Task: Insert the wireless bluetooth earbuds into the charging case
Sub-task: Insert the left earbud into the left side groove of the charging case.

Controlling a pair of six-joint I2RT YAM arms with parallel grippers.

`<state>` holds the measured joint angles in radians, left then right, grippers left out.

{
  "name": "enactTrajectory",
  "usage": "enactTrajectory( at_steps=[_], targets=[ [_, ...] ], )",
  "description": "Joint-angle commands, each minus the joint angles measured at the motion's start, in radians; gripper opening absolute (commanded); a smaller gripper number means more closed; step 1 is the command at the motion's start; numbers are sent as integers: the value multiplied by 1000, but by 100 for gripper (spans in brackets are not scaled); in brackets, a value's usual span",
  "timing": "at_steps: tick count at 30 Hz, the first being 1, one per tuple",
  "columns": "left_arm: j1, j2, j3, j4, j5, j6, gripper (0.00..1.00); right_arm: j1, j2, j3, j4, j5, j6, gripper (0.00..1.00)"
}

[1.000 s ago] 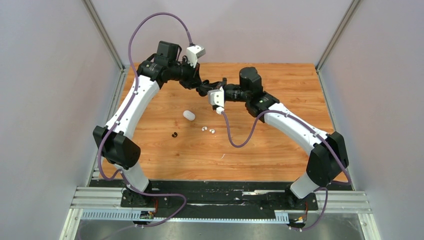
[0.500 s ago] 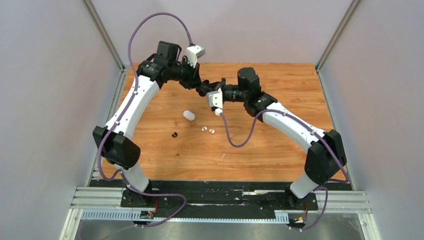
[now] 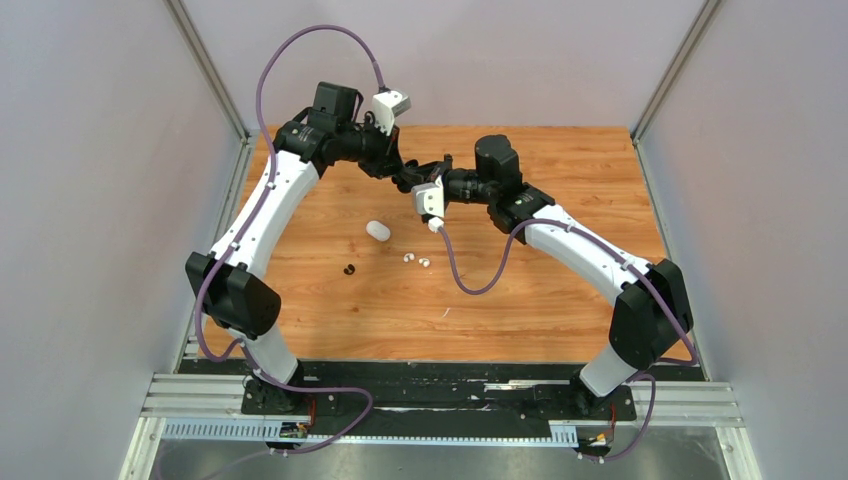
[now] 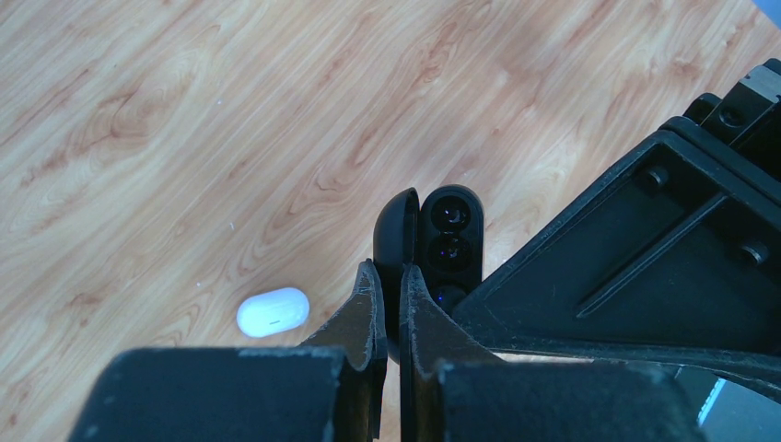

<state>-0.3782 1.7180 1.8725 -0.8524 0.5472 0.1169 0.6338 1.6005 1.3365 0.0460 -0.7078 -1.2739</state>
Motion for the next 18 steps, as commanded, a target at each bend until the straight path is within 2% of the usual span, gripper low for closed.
enactTrajectory(
  at_steps=[1,18],
  targets=[
    [-4,-49,24,13,3,-16,0,5,4,35,-28,-7,-12,0],
    [-4,-44,36,33,11,-44,0,10,32,59,-152,9,-33,0]
  ],
)
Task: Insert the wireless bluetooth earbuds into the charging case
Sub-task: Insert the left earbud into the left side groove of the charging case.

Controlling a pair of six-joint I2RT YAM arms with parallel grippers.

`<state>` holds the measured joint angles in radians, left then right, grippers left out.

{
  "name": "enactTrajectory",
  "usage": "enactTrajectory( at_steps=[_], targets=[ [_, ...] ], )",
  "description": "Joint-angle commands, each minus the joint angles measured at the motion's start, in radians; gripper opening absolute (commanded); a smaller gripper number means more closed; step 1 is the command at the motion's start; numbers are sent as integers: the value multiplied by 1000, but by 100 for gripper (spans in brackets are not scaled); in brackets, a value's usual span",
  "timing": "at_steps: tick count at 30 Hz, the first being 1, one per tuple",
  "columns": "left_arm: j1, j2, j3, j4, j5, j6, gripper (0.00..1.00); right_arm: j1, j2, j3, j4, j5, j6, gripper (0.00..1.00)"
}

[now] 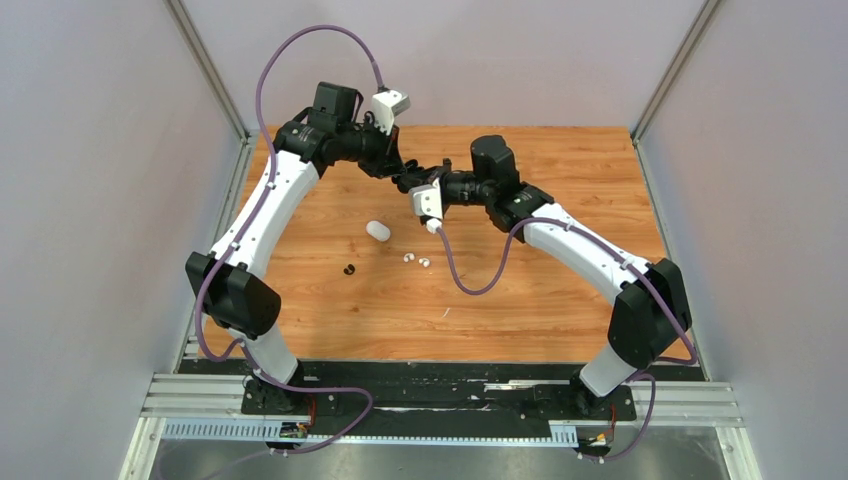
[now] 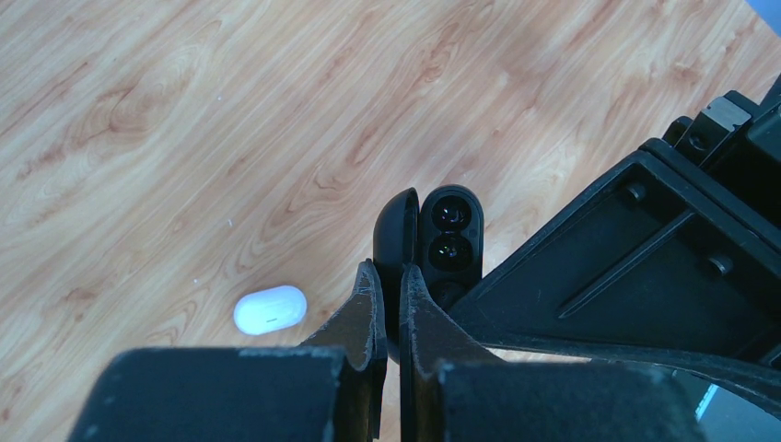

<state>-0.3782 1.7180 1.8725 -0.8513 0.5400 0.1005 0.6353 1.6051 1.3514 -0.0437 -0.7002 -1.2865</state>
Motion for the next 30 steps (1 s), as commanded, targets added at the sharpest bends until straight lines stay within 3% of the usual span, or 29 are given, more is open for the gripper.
enactTrajectory(
  at_steps=[1,6,10,30],
  targets=[
    [-4,-42,37,32,17,-25,0,9,29,48,-66,3,-16,0],
    [-4,-40,24,26,-4,1,0,10,41,94,-62,35,47,2],
    [-4,-40,13,24,-33,22,0,9,50,129,-62,65,84,10],
    [-4,-30,40,21,-39,31,0,22,53,109,-79,52,101,13]
  ],
)
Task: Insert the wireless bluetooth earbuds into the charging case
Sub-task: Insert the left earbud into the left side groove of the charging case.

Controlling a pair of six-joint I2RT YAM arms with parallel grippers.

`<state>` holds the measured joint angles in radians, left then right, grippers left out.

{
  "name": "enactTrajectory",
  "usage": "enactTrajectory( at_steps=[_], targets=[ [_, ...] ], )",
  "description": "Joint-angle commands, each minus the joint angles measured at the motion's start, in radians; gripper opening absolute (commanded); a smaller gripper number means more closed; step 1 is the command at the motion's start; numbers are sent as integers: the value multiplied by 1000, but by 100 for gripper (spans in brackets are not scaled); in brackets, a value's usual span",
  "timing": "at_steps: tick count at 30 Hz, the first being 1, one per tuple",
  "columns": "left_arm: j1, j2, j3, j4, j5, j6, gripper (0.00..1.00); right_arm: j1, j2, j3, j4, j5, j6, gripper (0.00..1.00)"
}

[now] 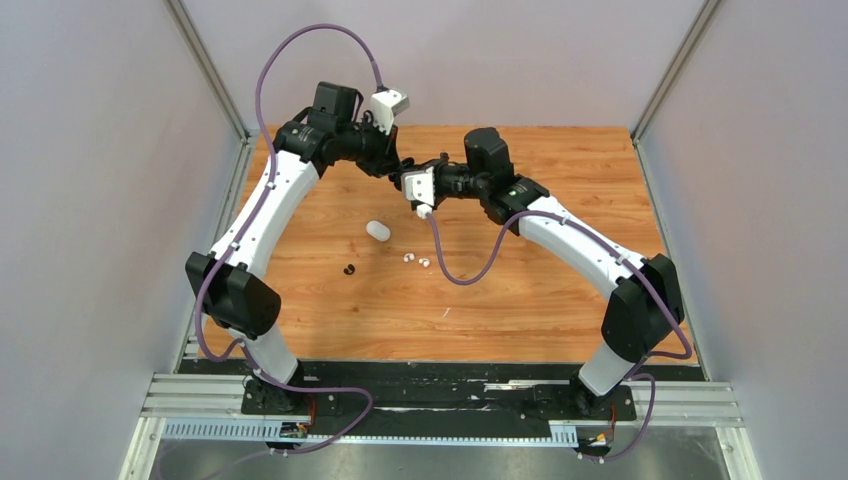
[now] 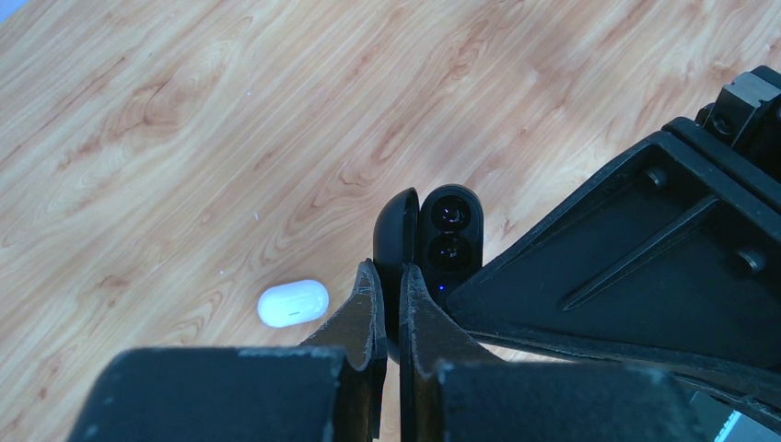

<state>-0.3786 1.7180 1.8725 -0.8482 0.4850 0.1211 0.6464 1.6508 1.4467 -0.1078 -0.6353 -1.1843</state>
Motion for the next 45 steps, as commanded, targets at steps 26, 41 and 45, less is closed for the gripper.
enactTrajectory(
  at_steps=[26,41,45],
  targets=[
    [-3,-17,23,30,-93,59,0,13,-81,33,-112,7,127,27],
    [91,-76,31,23,-249,118,0,-15,-50,-91,-60,63,880,40],
    [132,-114,38,11,-260,122,0,-18,71,-30,-105,-78,816,44]
  ],
)
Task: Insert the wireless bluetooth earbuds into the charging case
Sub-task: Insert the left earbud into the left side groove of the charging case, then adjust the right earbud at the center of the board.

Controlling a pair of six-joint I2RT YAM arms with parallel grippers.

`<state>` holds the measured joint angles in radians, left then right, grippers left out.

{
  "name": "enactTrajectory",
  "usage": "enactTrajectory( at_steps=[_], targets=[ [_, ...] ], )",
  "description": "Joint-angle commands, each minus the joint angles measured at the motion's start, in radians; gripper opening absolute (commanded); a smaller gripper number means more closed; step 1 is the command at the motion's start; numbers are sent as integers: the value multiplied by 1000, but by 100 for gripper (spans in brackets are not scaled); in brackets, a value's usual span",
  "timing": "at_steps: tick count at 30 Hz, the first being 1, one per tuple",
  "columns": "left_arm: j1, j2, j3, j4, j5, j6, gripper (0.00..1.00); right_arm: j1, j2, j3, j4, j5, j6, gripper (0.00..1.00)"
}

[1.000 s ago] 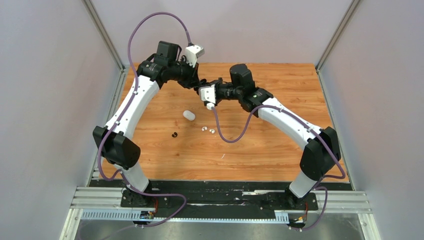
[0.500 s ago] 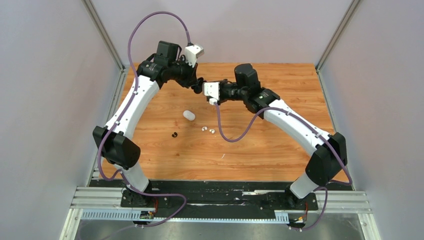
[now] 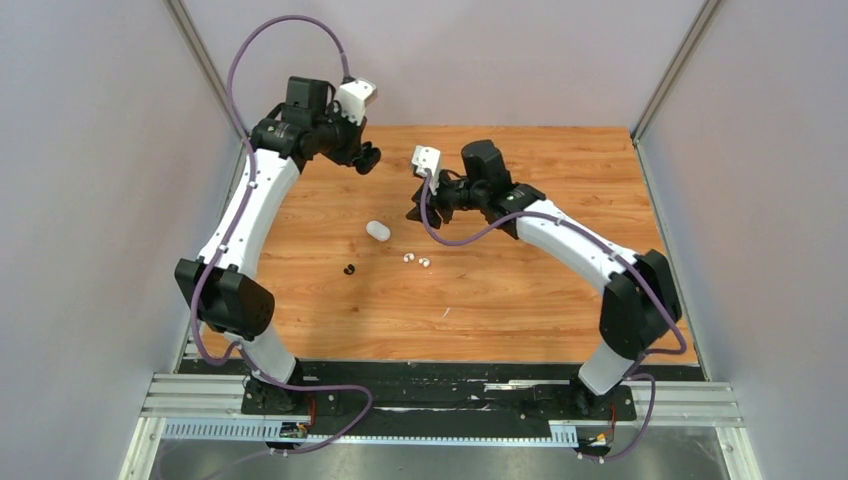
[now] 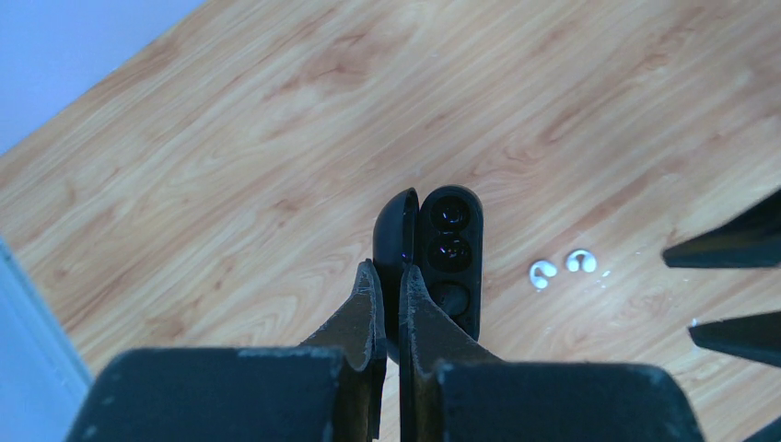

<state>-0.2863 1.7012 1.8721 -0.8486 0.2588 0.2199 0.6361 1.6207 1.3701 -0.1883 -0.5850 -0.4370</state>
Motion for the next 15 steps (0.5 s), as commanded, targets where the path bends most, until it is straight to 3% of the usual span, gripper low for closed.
enactTrajectory(
  at_steps=[1,4,6,10,15],
  targets=[
    [46,-104,40,6,-34,24,0,-7,130,60,-29,-163,53,44],
    [58,-129,50,-5,-31,28,0,-3,204,92,-41,-279,-33,44],
    [61,-145,46,-12,-31,29,0,22,250,119,-94,-332,-176,45],
    [74,-189,10,4,-40,18,0,92,346,171,-229,-348,-514,46],
    [98,-220,3,11,-43,17,0,176,454,219,-252,-337,-711,46]
  ],
)
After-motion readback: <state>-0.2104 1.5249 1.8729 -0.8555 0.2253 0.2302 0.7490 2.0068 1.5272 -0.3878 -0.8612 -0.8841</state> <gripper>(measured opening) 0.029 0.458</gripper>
